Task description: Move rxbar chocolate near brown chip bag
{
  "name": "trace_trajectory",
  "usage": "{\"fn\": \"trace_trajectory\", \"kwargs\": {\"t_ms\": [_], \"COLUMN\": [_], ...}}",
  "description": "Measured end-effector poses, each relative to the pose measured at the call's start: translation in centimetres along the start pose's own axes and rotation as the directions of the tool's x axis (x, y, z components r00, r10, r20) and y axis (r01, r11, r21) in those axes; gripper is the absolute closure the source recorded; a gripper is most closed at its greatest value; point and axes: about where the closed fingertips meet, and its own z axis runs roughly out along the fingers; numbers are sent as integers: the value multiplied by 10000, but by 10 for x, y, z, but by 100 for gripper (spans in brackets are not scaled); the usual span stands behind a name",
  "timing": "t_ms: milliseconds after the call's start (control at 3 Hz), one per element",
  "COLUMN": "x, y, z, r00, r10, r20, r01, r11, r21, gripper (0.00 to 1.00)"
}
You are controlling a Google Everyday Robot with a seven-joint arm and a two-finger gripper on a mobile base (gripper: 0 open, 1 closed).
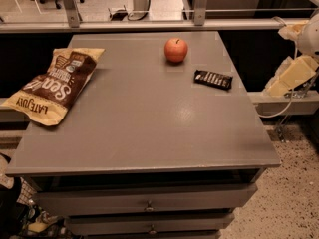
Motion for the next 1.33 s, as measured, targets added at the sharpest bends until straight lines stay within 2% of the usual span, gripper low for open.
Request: {"fn": "trace_trajectory", "kwargs": {"t_ms": [333,1000,1333], "x": [9,12,8], "y": [-17,-28,-31], "z": [47,110,128], "r00": [9953,9811,9750], "r10": [556,1108,1219], "r20": [788,1584,1857], "r01": [-512,-882,-911], "r11": [9971,9858,9819], "r21": [-571,-1429,-1662], "gripper": [0,0,0]}}
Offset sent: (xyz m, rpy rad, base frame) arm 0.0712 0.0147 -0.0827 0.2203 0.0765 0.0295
